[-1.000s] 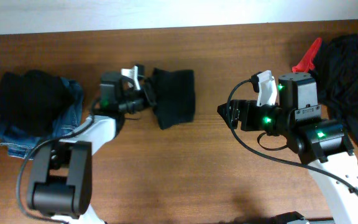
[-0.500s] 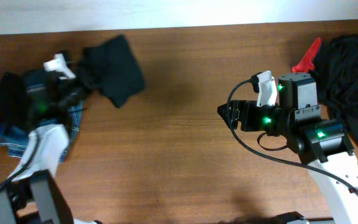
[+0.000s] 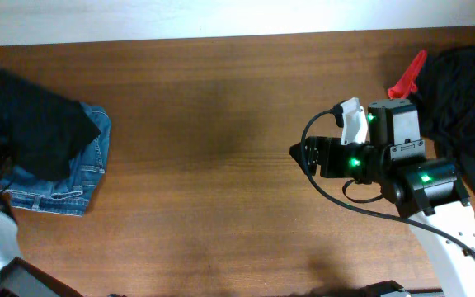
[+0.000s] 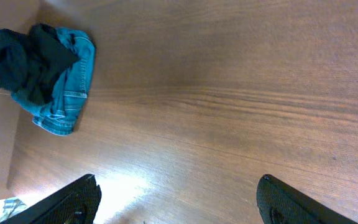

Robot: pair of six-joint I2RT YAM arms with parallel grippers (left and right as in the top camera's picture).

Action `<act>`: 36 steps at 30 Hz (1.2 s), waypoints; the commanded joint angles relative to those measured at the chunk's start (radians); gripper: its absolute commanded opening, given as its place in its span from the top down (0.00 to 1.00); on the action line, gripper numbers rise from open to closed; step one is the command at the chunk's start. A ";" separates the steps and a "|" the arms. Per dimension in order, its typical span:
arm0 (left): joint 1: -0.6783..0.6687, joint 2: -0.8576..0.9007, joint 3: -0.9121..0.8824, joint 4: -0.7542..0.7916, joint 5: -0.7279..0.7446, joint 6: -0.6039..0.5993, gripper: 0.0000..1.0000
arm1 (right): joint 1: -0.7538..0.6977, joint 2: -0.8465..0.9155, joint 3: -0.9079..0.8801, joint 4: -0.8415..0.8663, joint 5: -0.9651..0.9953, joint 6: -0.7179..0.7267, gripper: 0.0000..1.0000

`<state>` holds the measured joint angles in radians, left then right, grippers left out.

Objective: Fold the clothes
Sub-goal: 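Carry the folded shirt with the left gripper onto the left clothes stack, then release the shirt on the stack and lift the left gripper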

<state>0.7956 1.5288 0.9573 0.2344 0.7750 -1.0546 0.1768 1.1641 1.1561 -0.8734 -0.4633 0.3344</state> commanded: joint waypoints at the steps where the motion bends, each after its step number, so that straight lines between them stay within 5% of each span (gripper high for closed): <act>1: 0.024 -0.005 0.015 -0.051 -0.089 0.094 0.99 | -0.009 -0.004 0.012 -0.019 0.031 -0.017 0.15; 10: 0.020 0.122 0.013 -0.191 -0.161 0.133 0.96 | -0.009 -0.004 0.012 -0.055 0.031 -0.017 0.18; 13: 0.020 0.141 0.013 -0.232 -0.196 0.143 0.73 | -0.009 -0.004 0.012 -0.069 0.031 -0.017 0.19; 16: 0.021 0.135 0.014 -0.225 -0.184 0.201 0.24 | -0.009 -0.004 0.012 -0.076 0.031 -0.033 0.19; 18: 0.028 0.120 0.014 -0.237 -0.140 0.243 0.01 | -0.009 -0.004 0.012 -0.081 0.031 -0.042 0.19; 29: 0.105 -0.098 0.014 -0.586 -0.222 0.421 0.01 | -0.009 -0.004 0.012 -0.080 0.031 -0.043 0.18; 36: 0.115 -0.290 0.023 -0.503 0.031 0.456 0.01 | -0.009 -0.004 0.012 -0.080 0.037 -0.043 0.18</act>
<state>0.9165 1.3209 0.9611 -0.3073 0.6540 -0.6556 0.1768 1.1641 1.1557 -0.9554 -0.4412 0.3061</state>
